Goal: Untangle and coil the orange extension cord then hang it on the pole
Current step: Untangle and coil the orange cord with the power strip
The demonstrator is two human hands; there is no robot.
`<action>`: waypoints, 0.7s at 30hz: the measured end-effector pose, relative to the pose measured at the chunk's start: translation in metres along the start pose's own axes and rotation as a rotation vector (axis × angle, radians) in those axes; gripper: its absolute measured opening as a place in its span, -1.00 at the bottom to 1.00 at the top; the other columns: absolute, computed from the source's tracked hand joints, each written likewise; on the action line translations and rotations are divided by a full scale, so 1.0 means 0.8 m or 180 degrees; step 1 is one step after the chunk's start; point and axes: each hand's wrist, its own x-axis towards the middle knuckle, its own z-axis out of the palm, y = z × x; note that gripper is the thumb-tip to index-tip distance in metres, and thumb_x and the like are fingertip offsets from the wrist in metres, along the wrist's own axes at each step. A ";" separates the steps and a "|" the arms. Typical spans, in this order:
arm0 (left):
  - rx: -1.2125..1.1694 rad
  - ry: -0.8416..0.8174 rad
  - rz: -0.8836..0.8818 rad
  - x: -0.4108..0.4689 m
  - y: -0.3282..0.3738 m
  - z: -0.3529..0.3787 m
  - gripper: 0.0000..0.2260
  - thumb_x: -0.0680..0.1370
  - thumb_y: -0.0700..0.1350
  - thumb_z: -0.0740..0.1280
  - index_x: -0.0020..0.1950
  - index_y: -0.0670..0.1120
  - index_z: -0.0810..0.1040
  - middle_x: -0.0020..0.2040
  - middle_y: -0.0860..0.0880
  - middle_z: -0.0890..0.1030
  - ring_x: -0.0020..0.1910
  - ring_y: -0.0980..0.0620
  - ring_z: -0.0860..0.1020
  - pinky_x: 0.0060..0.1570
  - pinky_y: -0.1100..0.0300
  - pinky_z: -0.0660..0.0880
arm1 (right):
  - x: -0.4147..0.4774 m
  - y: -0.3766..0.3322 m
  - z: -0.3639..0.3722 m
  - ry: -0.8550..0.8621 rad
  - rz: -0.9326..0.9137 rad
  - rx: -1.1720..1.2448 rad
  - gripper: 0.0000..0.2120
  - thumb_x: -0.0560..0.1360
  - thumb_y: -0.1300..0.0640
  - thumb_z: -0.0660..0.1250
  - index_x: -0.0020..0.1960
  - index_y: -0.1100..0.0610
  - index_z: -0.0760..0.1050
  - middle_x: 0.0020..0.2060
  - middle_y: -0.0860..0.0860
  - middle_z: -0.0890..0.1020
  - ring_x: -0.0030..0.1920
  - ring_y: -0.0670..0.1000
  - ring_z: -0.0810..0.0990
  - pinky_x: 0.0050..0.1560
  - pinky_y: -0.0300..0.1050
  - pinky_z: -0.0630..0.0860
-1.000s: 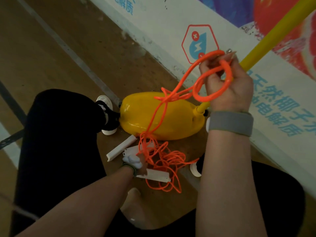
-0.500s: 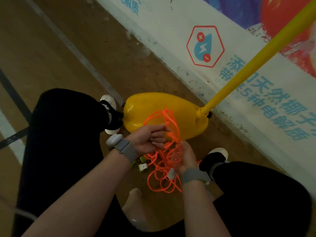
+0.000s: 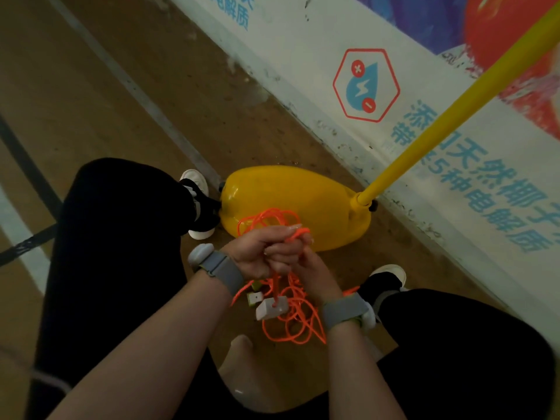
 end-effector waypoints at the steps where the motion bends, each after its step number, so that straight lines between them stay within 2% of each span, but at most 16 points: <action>1: -0.0224 -0.0037 0.0244 0.000 0.001 0.002 -0.71 0.56 -0.13 0.31 0.18 -0.29 0.39 -0.42 0.01 0.39 -0.47 0.18 0.20 -0.47 0.36 0.23 | -0.002 0.011 0.003 -0.0013 0.0224 -0.0280 -0.84 0.57 0.17 0.26 0.11 0.19 0.52 0.03 0.11 0.63 0.05 0.02 0.57 0.03 -0.20 0.42; 3: -0.0632 0.0070 0.0726 -0.002 0.007 0.004 -0.65 0.59 -0.21 0.24 0.32 -0.33 0.32 -0.23 -0.08 0.50 -0.39 0.16 0.34 -0.39 0.34 0.35 | -0.007 0.025 0.007 0.0230 0.0580 -0.0513 -0.73 0.61 0.01 0.17 -0.13 0.13 0.54 -0.15 0.11 0.62 -0.10 0.03 0.55 -0.03 -0.15 0.38; 5: -0.0588 0.0404 0.1060 -0.001 0.011 -0.001 -0.53 0.56 -0.22 0.30 0.43 -0.31 0.28 -0.11 -0.12 0.54 -0.26 0.11 0.50 -0.22 0.30 0.51 | -0.009 0.017 0.008 0.0692 0.0614 0.0177 -0.61 0.60 -0.08 0.16 -0.31 0.10 0.46 -0.38 0.06 0.55 -0.32 -0.02 0.50 -0.15 -0.11 0.40; 6: -0.0403 0.0612 0.1146 0.000 0.011 -0.005 -0.45 0.51 -0.20 0.37 0.46 -0.24 0.28 -0.10 -0.10 0.55 -0.22 0.11 0.55 -0.14 0.25 0.56 | -0.009 0.010 0.008 0.0790 0.0553 0.0566 -0.61 0.60 -0.06 0.16 -0.33 0.11 0.43 -0.47 0.03 0.50 -0.40 -0.04 0.47 -0.23 -0.13 0.41; 8: -0.0022 0.0801 0.1159 0.003 0.007 -0.016 -0.34 0.42 -0.14 0.48 0.47 -0.10 0.31 -0.12 -0.07 0.55 -0.22 0.11 0.57 -0.04 0.14 0.59 | -0.009 -0.002 0.006 0.0608 0.0447 0.1151 -0.72 0.61 0.08 0.18 -0.25 0.09 0.48 -0.55 -0.05 0.43 -0.49 -0.09 0.41 -0.36 -0.19 0.40; 9: 0.0081 0.0795 0.1134 0.006 0.001 -0.017 -0.36 0.41 -0.14 0.49 0.45 -0.06 0.34 -0.14 -0.07 0.54 -0.24 0.12 0.56 -0.01 0.10 0.58 | -0.010 -0.006 0.009 0.0417 0.0406 0.1163 -0.79 0.60 0.18 0.20 -0.19 0.08 0.50 -0.55 -0.09 0.45 -0.48 -0.10 0.41 -0.38 -0.22 0.40; 11: 0.0041 0.0748 0.1098 0.012 -0.009 -0.011 -0.48 0.46 -0.16 0.42 0.41 -0.02 0.40 -0.18 -0.07 0.53 -0.27 0.13 0.55 -0.02 0.09 0.58 | -0.017 -0.009 0.021 -0.0010 0.0368 0.0980 -0.78 0.52 0.37 0.23 -0.14 0.08 0.50 -0.51 -0.12 0.54 -0.44 -0.15 0.45 -0.37 -0.29 0.41; 13: -0.0061 0.0909 0.1164 0.014 -0.011 -0.004 -0.58 0.51 -0.18 0.28 0.38 -0.01 0.41 -0.21 -0.06 0.52 -0.31 0.15 0.54 -0.06 0.14 0.59 | -0.020 -0.004 0.030 -0.0380 0.0508 0.0871 -0.77 0.43 0.44 0.25 -0.17 0.13 0.50 -0.48 -0.11 0.57 -0.44 -0.18 0.48 -0.32 -0.30 0.41; 15: -0.0172 0.1224 0.1376 0.012 -0.007 -0.008 -0.61 0.54 -0.17 0.21 0.38 -0.02 0.41 -0.24 -0.05 0.49 -0.35 0.16 0.52 -0.11 0.20 0.59 | -0.022 -0.001 0.033 -0.0634 0.0563 0.0926 -0.78 0.38 0.43 0.24 -0.20 0.15 0.55 -0.42 -0.05 0.59 -0.40 -0.14 0.50 -0.29 -0.28 0.42; 17: -0.0188 0.1525 0.1484 0.010 -0.003 -0.020 -0.61 0.56 -0.06 0.18 0.39 -0.01 0.40 -0.22 -0.04 0.47 -0.35 0.16 0.50 -0.13 0.23 0.57 | -0.023 -0.004 0.026 -0.0592 0.0651 0.1451 -0.84 0.29 0.36 0.25 -0.20 0.20 0.56 -0.40 0.00 0.62 -0.39 -0.10 0.51 -0.31 -0.30 0.44; 19: 0.0150 0.1841 0.1274 0.010 -0.006 -0.029 -0.64 0.60 0.07 0.13 0.34 0.02 0.46 -0.21 -0.03 0.48 -0.34 0.13 0.49 -0.19 0.22 0.51 | -0.024 -0.010 0.015 -0.0447 0.0736 0.2091 -0.88 0.29 0.34 0.25 -0.21 0.26 0.54 -0.40 0.03 0.63 -0.40 -0.09 0.54 -0.39 -0.33 0.44; 21: 0.0622 0.2127 0.0892 0.014 -0.015 -0.033 -0.61 0.62 0.15 0.03 0.22 0.01 0.54 -0.24 -0.02 0.49 -0.33 0.11 0.46 -0.28 0.25 0.46 | -0.025 -0.019 0.005 -0.0304 0.0770 0.2596 -0.89 0.33 0.28 0.26 -0.31 0.26 0.55 -0.44 0.06 0.59 -0.40 -0.06 0.53 -0.37 -0.30 0.43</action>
